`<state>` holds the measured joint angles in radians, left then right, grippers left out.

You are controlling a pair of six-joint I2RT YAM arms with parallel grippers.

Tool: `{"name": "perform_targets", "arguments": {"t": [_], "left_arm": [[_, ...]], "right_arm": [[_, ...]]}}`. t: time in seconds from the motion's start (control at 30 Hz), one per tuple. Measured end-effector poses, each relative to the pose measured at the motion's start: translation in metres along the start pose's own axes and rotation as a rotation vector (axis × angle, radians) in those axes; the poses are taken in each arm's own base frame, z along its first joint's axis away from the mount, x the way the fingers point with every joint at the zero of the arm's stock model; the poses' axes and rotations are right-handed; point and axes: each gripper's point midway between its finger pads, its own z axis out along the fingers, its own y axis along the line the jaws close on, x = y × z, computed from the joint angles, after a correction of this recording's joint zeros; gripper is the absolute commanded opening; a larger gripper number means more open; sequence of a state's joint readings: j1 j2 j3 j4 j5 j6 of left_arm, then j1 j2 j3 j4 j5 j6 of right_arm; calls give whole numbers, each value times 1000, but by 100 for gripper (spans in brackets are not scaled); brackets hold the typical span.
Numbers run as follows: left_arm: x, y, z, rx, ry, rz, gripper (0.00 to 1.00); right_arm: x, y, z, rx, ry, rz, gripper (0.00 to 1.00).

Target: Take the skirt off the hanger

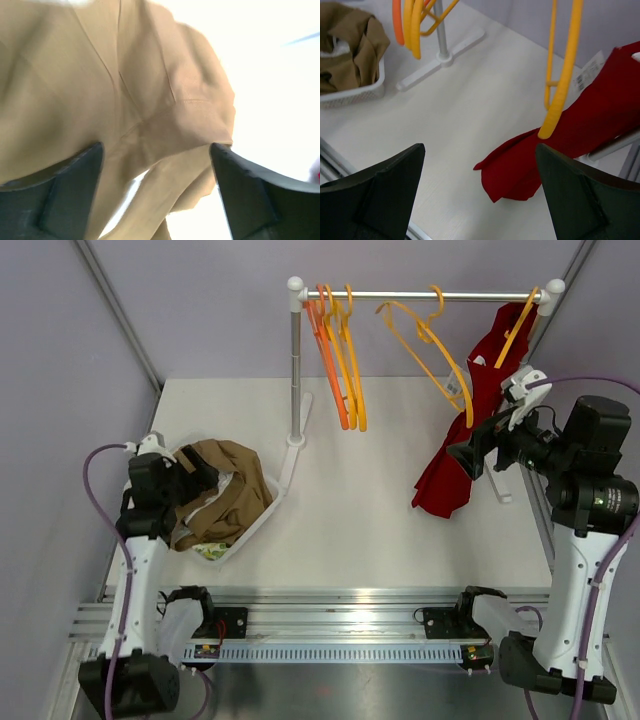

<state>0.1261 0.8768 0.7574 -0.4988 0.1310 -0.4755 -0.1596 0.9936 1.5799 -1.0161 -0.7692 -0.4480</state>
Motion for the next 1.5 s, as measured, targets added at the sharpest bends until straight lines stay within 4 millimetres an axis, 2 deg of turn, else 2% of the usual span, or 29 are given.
{"name": "perform_targets", "arguments": {"t": [0.1, 0.17, 0.23, 0.33, 0.4, 0.5, 0.53, 0.63, 0.77, 0.87, 0.93, 1.03, 1.1, 1.17, 1.3, 1.5], "left_arm": [[-32, -13, -35, 38, -156, 59, 99], [-43, -18, -53, 59, -230, 93, 99], [-46, -21, -65, 74, -269, 120, 99], [-46, -23, -75, 93, -291, 163, 99], [-45, -24, -79, 104, -299, 186, 99], [-44, -26, -87, 121, -321, 212, 99], [-45, -28, -90, 130, -330, 219, 99], [-44, -30, -95, 147, -343, 239, 99], [-39, -31, -95, 156, -325, 253, 99], [-35, -31, -96, 164, -310, 257, 99], [-33, -32, -96, 174, -304, 259, 99], [-32, -35, -97, 188, -298, 261, 99], [-31, -36, -97, 197, -294, 263, 99], [-29, -37, -97, 205, -288, 264, 99], [-26, -39, -97, 219, -276, 266, 99], [-23, -42, -100, 244, -268, 271, 99]], "right_arm": [[-31, -17, -7, 88, -31, 44, 100], [-52, -30, -10, 149, -58, 94, 100], [-68, -44, -12, 215, -80, 149, 100], [-83, -76, -12, 356, -102, 267, 100], [-86, -99, -8, 442, -106, 333, 98], [-90, -127, 1, 522, -112, 396, 90], [-90, -137, 6, 541, -111, 415, 81], [-82, -166, 28, 586, -84, 466, 72], [-58, -200, 58, 630, -16, 512, 67], [-38, -216, 74, 655, 33, 539, 63], [-32, -223, 80, 663, 47, 545, 62], [-30, -229, 85, 673, 48, 541, 53], [-30, -232, 84, 687, 46, 539, 50], [-31, -234, 83, 699, 43, 531, 41], [-28, -239, 82, 720, 47, 510, 32], [-21, -245, 81, 748, 71, 487, 21]]}}
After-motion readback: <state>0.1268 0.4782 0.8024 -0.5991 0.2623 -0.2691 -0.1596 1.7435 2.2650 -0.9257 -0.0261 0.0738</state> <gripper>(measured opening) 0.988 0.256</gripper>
